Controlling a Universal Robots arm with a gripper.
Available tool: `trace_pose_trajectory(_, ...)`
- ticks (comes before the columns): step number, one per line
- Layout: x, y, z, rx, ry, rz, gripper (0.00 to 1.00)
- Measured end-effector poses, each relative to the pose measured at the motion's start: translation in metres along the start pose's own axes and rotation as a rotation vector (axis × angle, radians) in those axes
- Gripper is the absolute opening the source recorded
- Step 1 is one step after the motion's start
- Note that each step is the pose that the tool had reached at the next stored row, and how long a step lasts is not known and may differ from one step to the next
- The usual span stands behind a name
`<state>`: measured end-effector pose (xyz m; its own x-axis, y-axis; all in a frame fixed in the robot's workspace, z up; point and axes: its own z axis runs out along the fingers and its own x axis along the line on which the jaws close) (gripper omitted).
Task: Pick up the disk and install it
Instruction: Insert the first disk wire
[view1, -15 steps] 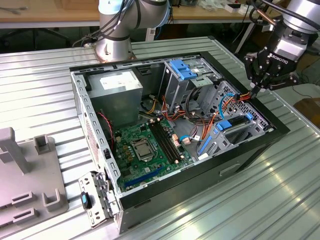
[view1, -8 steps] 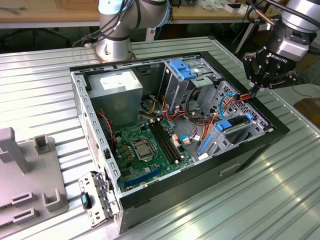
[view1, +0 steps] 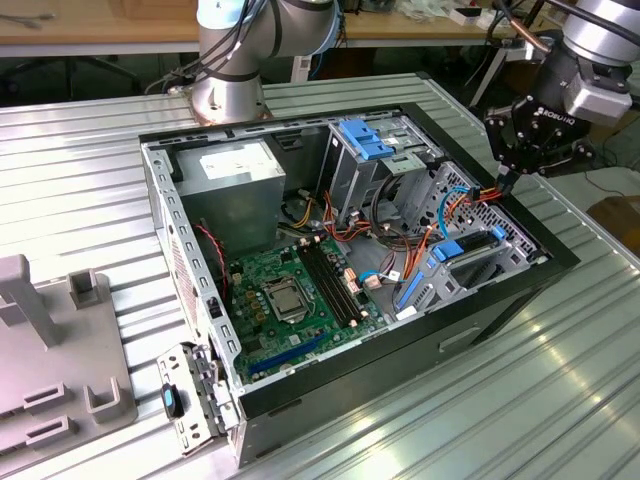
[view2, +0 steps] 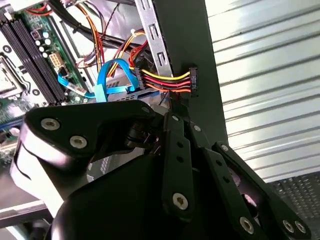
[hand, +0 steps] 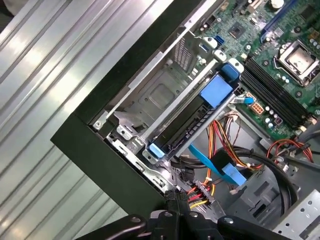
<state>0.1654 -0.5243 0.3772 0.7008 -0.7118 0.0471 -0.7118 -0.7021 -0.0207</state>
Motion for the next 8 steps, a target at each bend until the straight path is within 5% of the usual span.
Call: trace_pose_trajectory(8, -0.0001, 0.0000, 0.0008, 0.0099, -0.0043, -0.211, 0.11)
